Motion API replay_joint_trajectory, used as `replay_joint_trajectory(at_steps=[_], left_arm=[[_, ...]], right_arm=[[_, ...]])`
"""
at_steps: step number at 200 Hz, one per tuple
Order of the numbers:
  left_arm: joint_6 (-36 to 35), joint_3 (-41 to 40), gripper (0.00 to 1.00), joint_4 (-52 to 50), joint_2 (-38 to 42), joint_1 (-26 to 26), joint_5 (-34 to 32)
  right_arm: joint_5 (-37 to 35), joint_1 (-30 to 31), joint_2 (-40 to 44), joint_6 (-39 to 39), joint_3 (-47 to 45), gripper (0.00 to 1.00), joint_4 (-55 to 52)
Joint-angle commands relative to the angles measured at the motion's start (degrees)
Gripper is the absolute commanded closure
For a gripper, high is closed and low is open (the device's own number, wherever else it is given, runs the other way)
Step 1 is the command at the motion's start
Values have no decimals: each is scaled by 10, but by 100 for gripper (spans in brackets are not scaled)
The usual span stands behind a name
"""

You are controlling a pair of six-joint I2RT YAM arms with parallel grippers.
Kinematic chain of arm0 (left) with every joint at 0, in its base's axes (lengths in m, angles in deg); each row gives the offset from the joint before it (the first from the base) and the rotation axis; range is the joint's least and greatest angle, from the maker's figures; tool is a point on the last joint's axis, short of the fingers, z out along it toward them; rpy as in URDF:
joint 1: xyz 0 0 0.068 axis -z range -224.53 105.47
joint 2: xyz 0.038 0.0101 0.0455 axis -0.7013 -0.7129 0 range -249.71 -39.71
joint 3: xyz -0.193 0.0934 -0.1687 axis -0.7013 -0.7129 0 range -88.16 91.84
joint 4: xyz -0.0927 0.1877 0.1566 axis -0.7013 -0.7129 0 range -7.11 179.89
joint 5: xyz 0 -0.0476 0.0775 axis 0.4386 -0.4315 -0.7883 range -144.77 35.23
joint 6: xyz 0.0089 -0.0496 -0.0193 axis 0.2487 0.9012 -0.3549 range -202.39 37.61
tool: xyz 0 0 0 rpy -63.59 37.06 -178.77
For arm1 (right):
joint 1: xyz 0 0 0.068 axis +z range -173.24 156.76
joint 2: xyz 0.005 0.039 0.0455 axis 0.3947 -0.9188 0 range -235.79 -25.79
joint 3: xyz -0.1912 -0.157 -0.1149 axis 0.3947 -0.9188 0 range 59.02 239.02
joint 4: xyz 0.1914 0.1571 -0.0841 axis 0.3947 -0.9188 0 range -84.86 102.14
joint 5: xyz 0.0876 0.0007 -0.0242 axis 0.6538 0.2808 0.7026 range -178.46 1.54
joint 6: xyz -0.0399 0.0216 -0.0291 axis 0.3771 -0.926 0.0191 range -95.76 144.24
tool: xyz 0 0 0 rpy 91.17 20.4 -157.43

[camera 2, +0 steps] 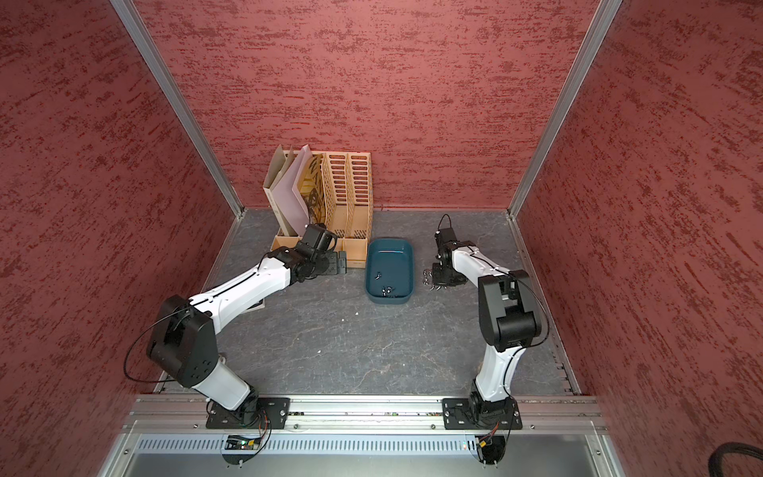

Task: Take out the wing nut from the storage box
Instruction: Pick up the wing nut from the center of the board.

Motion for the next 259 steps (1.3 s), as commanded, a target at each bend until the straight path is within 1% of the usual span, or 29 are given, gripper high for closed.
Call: replay_joint_trajectory(at_steps=[1,14,29,62,91,214,259], left_arm=[[-5,2,0,5,-1,2,-2],[-5,2,0,5,-1,2,-1],[-5,2,0,5,0,2,0],[-5,-1,0,4,2,2,-4],[-5,0,0,5,0,2,-1],[-7,-1,0,2,4,0,-7],[-9,2,0,1,5,-1,-6]], right_arm=[[6,-5,22,-3,2,93,-5],[8,-5,16,-3,4,87,-6],[2,-4,10,-6,4,84,-6],[-3,-4,11,-7,-2,81,-1],[12,-5,-3,-11,-5,81,7],[6,-5,-48,-13,-6,80,26],[6,-5,-47,-13,-3,89,28]])
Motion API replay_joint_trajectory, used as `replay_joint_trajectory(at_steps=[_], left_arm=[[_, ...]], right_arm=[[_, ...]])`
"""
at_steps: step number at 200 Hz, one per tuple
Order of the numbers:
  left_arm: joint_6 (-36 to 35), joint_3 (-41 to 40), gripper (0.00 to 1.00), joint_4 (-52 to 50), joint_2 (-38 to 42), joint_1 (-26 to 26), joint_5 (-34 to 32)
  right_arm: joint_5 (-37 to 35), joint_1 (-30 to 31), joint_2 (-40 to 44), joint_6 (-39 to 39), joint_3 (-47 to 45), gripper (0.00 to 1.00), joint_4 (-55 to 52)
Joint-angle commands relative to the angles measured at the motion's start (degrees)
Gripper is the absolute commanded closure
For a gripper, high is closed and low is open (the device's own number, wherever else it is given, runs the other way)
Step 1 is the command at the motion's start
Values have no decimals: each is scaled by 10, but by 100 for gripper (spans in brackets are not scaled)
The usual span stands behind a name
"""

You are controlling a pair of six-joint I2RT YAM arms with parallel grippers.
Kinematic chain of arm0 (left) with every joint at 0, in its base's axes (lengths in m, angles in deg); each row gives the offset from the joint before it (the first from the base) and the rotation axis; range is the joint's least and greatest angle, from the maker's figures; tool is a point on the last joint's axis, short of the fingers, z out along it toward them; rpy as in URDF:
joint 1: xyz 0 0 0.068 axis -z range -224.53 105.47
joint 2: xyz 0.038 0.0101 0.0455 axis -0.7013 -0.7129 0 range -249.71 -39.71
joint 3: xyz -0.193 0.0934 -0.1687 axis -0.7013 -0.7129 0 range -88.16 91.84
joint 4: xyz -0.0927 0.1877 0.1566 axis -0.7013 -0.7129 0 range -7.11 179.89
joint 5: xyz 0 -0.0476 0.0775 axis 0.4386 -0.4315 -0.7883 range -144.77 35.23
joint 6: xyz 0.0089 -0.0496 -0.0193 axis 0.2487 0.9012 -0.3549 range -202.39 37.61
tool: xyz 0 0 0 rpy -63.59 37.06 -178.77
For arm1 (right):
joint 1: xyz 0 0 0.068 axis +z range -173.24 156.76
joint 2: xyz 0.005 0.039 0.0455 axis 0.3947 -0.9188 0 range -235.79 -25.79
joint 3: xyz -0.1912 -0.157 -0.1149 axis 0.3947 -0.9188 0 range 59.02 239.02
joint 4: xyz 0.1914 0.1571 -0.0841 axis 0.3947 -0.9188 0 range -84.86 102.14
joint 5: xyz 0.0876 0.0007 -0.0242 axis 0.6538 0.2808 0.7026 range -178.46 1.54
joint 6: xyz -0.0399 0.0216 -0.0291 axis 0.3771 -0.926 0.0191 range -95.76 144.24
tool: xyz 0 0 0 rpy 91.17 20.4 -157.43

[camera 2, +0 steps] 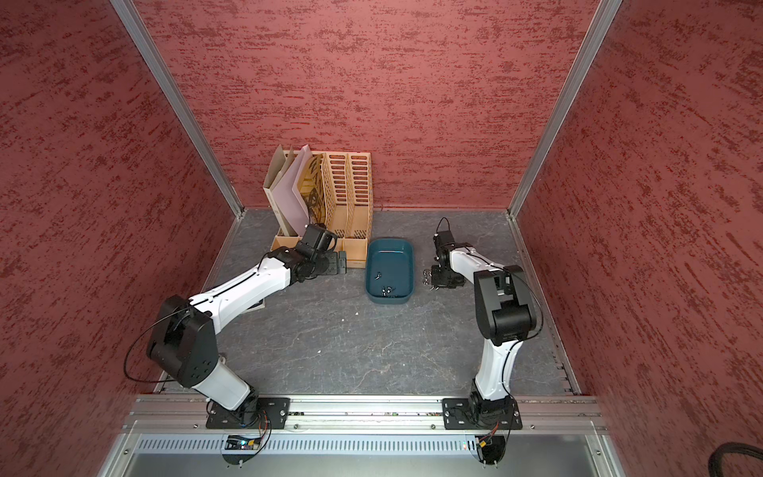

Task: Take out the wing nut from the storage box
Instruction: Pick up the wing nut from the center of the board, then place the wing nut in the storage box.

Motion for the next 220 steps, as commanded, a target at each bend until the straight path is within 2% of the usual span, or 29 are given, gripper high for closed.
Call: replay_joint_trajectory(at_steps=[1,80,133,180,220], left_arm=[[-9,2,0,1,5,0,-6],[-9,6,0,4,0,0,-1],[-8,6,0,7,-5,0,3],[-5,3,0,9,-7,2,4],[-7,-7,0,7,5,-1,-3]], right_arm=[[2,-4,-11,-4,-3,89,8],[11,2,56,-1,17,95,-24],[16,71,100,-9,70,95,-46],[42,168,26,-14,167,94,-35],[60,192,-69,-16,222,94,-33]])
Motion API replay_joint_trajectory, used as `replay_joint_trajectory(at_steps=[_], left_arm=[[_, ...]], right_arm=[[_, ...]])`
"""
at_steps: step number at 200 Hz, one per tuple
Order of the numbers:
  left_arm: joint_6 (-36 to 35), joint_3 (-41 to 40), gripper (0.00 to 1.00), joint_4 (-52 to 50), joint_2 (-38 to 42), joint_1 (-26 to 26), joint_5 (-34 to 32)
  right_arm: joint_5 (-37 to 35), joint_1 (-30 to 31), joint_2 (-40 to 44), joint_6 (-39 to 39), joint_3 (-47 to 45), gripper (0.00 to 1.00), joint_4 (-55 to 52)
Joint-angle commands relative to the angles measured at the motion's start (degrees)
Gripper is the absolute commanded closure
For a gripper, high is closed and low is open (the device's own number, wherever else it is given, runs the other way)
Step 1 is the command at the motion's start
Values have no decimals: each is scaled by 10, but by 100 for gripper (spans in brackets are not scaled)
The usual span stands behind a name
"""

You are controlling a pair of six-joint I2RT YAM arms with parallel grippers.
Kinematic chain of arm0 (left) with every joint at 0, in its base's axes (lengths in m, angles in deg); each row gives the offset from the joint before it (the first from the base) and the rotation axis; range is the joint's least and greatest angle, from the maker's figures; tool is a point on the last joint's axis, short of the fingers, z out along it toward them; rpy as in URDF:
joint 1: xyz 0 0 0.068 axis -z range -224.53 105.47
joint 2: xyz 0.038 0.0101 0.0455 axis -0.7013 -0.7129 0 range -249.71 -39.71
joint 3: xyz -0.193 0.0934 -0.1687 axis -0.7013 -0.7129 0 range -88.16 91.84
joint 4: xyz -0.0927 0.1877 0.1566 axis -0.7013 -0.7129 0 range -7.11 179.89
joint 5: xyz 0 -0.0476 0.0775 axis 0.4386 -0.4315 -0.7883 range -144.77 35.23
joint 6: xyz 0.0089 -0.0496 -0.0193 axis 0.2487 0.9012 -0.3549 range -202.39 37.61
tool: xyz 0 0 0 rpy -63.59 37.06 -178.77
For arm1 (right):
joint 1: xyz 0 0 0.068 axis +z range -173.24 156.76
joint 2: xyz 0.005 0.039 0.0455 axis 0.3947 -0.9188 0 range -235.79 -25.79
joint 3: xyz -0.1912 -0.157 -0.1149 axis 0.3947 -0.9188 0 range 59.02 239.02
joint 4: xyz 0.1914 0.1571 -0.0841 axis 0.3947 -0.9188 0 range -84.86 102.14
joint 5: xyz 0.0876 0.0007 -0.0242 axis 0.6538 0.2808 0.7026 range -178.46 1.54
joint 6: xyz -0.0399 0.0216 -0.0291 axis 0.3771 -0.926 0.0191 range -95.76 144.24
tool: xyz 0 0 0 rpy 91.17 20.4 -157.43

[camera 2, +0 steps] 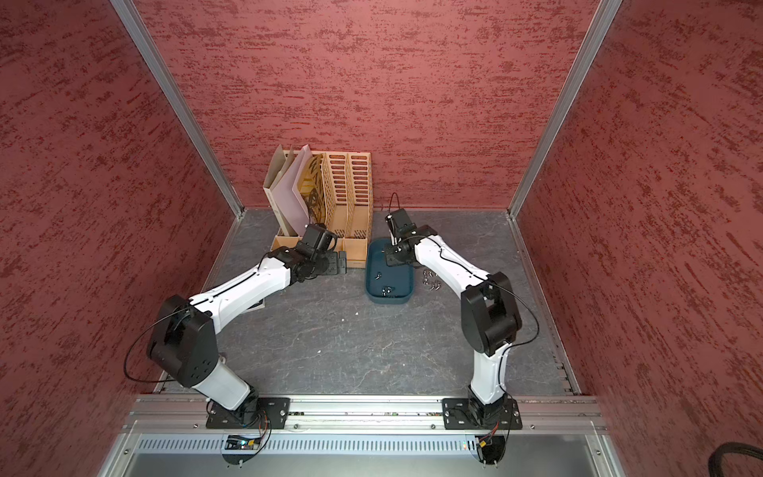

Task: Take out the wing nut from the storage box
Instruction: Place the wing nut in the storage box.

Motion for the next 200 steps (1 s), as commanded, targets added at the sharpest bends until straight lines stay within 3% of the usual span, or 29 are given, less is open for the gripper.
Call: replay_joint_trajectory(at_steps=[1,54,118,200], left_arm=[[-7,-8,0,7,6,-2,-4],[-5,-17,0,12,12,-6,-1],[-4,-23,0,15,14,-7,0],[-3,-29,0,17,17,-10,1]], right_arm=[[15,1,-53,-9,19,94,-5],[15,1,-110,-9,47,94,-7],[11,5,-118,-12,68,77,-17],[21,38,-141,-19,96,73,-31]])
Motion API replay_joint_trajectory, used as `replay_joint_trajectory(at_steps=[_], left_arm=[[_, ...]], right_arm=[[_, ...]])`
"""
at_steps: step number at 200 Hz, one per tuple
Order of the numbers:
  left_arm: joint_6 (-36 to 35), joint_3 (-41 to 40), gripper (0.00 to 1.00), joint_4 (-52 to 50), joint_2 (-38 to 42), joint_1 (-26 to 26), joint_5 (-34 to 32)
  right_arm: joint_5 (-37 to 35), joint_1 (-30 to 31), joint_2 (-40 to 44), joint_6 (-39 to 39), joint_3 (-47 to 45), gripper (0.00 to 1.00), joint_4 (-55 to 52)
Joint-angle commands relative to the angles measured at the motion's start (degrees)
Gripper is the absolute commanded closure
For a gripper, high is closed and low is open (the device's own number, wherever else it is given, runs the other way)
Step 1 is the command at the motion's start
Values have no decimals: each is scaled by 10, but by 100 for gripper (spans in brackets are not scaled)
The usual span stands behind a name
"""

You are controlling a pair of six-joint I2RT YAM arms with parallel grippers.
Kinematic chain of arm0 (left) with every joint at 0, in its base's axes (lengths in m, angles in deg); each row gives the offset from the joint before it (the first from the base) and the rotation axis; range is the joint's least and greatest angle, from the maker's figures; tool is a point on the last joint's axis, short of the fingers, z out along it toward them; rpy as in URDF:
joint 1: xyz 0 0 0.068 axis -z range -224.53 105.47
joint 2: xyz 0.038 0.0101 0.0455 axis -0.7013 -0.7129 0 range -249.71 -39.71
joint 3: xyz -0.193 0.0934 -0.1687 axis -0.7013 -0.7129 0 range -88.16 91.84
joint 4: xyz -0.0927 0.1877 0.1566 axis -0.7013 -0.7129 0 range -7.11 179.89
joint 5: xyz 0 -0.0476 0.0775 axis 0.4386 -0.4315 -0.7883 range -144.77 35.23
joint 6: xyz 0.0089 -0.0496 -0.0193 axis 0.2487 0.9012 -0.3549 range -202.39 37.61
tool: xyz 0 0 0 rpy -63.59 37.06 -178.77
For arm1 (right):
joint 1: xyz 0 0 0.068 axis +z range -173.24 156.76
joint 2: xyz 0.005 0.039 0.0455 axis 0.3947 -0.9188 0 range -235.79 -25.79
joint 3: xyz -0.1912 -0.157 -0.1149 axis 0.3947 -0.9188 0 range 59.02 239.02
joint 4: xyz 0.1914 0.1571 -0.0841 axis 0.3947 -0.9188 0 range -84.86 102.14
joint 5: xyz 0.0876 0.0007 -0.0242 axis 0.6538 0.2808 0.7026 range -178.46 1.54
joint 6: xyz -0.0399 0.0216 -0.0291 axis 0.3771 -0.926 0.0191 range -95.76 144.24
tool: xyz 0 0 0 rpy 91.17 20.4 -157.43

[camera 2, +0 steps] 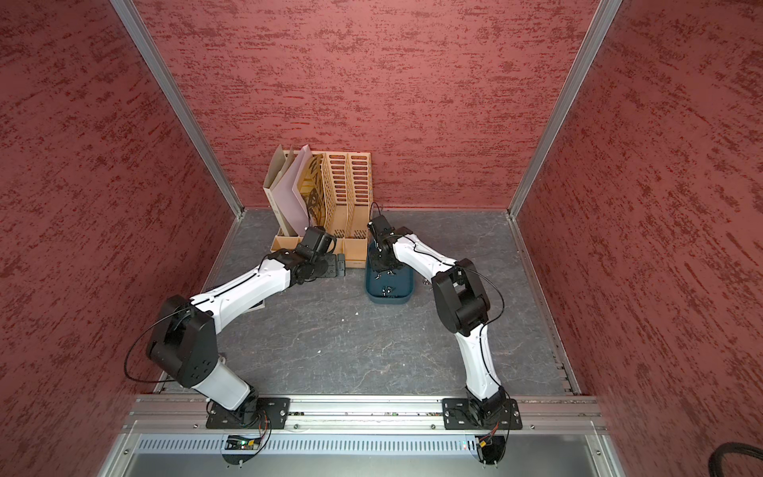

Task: Take out the wing nut from the storage box
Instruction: Place the wing nut in the storage box.

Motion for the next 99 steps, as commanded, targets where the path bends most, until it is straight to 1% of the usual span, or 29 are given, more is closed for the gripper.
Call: replay_joint_trajectory(at_steps=[1,61,99], left_arm=[[-3,-10,0,11,16,-5,1],[-3,-11,0,13,16,-6,2],[-4,-9,0,11,17,-7,1]], right_arm=[[9,7,-19,-10,7,73,-10],[17,8,-48,-15,16,71,-18],[9,8,-66,-17,18,72,-19]])
